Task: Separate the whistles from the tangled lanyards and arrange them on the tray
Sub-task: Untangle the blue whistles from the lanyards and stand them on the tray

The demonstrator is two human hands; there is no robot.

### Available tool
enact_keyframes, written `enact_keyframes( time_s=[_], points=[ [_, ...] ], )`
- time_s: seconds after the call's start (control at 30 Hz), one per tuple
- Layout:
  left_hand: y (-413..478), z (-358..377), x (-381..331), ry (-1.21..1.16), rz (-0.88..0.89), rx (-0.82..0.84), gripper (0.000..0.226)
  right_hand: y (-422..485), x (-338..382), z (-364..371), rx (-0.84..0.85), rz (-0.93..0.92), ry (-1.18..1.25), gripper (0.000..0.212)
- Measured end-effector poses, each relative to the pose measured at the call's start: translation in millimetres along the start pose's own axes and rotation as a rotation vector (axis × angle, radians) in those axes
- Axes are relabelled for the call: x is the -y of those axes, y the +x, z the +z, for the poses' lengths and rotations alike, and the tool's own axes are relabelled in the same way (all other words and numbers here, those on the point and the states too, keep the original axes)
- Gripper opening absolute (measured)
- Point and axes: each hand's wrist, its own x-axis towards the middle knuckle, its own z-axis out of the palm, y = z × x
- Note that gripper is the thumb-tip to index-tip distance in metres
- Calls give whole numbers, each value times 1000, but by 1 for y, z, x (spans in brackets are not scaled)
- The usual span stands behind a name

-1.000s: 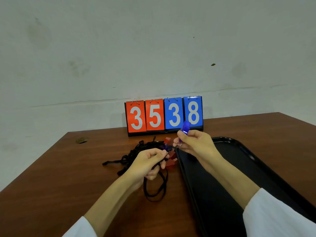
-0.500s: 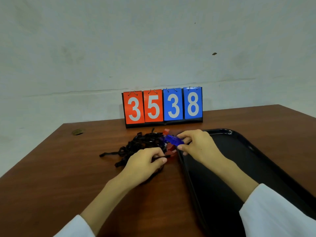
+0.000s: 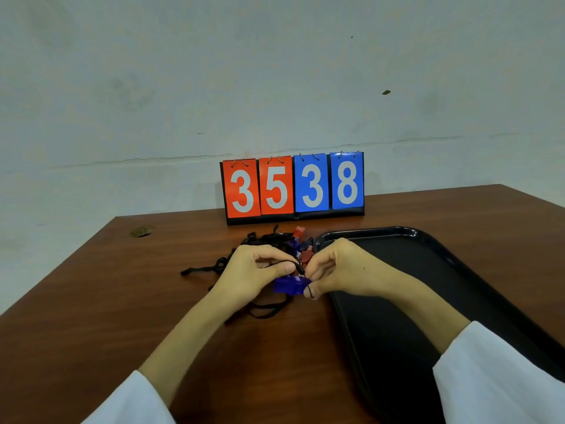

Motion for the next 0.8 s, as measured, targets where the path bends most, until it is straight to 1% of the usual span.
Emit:
enact_keyframes(
  time_s=[0.1, 0.23, 0.3, 0.37, 0.43, 0.5, 0.6, 0.7, 0.8],
  points=[
    [0, 1, 0, -116, -116, -22, 12, -2, 5, -2, -16, -12, 118, 16],
    [0, 8, 2, -228, -183, -7, 31, -1, 7, 0, -162, -22, 232, 16],
    [-1, 14, 1, -279, -185, 7, 29, -1, 8, 4, -239, -17, 297, 18],
    [-1, 19, 3, -318, -176, 18, 20, 1, 8, 9, -334, -5, 340, 18],
    [-1, 23, 6, -310, -162, 51, 26, 3, 7, 15, -455, 12, 292, 18],
    [-1, 25, 7, -264, -148, 80, 29, 4, 5, 17, -562, 29, 180, 18],
    [-2, 27, 8, -78, -103, 76, 20, 4, 1, 15, -693, 30, 86, 21],
    [-2, 29, 11, 56, -56, 61, 20, 4, -4, 14, -743, 17, -41, 21],
    [-4, 27, 11, 133, -6, 48, 18, 5, -10, 15, -716, 19, -215, 25]
  ],
)
